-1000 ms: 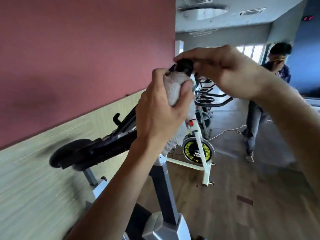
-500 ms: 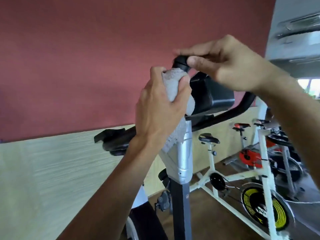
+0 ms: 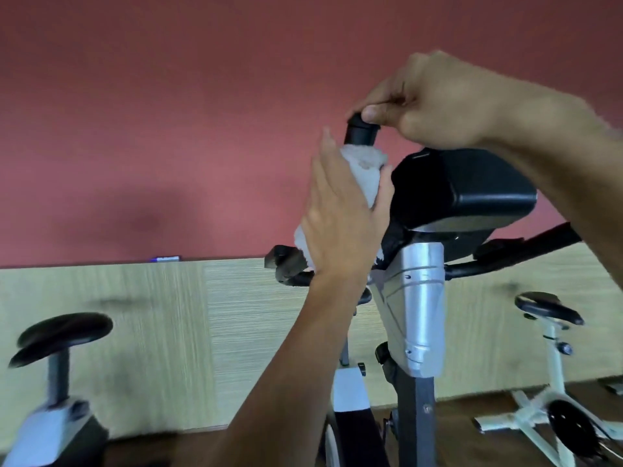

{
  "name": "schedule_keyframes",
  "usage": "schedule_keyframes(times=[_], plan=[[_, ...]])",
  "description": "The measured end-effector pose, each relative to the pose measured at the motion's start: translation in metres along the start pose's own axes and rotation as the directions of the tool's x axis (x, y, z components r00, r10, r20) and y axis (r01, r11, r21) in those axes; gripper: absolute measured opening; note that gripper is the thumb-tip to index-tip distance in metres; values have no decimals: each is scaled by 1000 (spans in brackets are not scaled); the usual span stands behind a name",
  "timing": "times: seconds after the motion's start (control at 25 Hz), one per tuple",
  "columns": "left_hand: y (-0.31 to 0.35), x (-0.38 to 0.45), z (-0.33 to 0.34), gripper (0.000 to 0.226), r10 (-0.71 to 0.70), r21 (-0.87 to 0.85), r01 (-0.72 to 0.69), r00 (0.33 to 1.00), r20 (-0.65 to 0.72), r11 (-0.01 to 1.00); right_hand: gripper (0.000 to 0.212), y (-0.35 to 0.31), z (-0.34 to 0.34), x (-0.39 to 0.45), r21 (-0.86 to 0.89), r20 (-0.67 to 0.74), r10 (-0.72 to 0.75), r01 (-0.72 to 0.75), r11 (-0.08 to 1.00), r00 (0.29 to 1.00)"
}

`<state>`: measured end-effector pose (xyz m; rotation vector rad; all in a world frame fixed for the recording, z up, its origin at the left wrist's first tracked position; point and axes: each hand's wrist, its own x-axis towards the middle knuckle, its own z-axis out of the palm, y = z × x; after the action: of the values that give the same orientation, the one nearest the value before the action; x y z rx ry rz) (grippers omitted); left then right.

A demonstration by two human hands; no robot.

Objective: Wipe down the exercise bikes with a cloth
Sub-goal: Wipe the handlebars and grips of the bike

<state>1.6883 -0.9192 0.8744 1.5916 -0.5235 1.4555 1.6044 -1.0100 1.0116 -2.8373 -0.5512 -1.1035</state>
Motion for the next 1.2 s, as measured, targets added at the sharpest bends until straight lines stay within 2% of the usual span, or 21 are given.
schedule_keyframes(times=[0.2, 0.32, 0.44, 0.56, 0.72, 0.8, 0.92, 1.0, 1.12, 1.2], plan=[[9, 10, 0, 78, -29, 3, 29, 999, -23, 1000, 28, -2, 7, -3, -17, -30, 5, -5, 1000, 1000], [22, 24, 7, 82, -15, 7, 15, 999, -32, 1000, 28, 3, 9, -9, 60, -42, 27, -25, 998, 999], [5, 0, 1, 83, -19, -9, 18, 998, -54, 1000, 28, -1, 12, -15, 122, -51, 38, -32, 992, 998], [-4, -14, -2, 81, -1, -29, 0, 999, -32, 1000, 31, -4, 7, -19, 77, -18, 41, -39, 996, 999], [18, 17, 7, 78, 24, 39, -22, 998, -58, 999, 32, -1, 2, -18, 159, 16, 88, -90, 983, 996], [11, 10, 9, 80, 16, 53, -10, 994, -106, 999, 31, -2, 2, -17, 145, 20, 66, -68, 987, 998], [-7, -23, 4, 83, -38, 4, 39, 996, -76, 999, 33, 1, 9, -17, 33, -3, 4, -3, 999, 1000], [-5, -15, 3, 83, -28, -5, 28, 999, -30, 1000, 32, 4, 14, -16, -25, -34, -41, 40, 999, 999], [12, 23, 4, 87, 16, 36, -16, 1000, -6, 999, 34, 7, 19, -11, -25, -119, -70, 68, 997, 990], [15, 23, 5, 89, 25, 45, -23, 999, -36, 999, 35, 13, 25, -10, 14, -163, -51, 54, 998, 985]])
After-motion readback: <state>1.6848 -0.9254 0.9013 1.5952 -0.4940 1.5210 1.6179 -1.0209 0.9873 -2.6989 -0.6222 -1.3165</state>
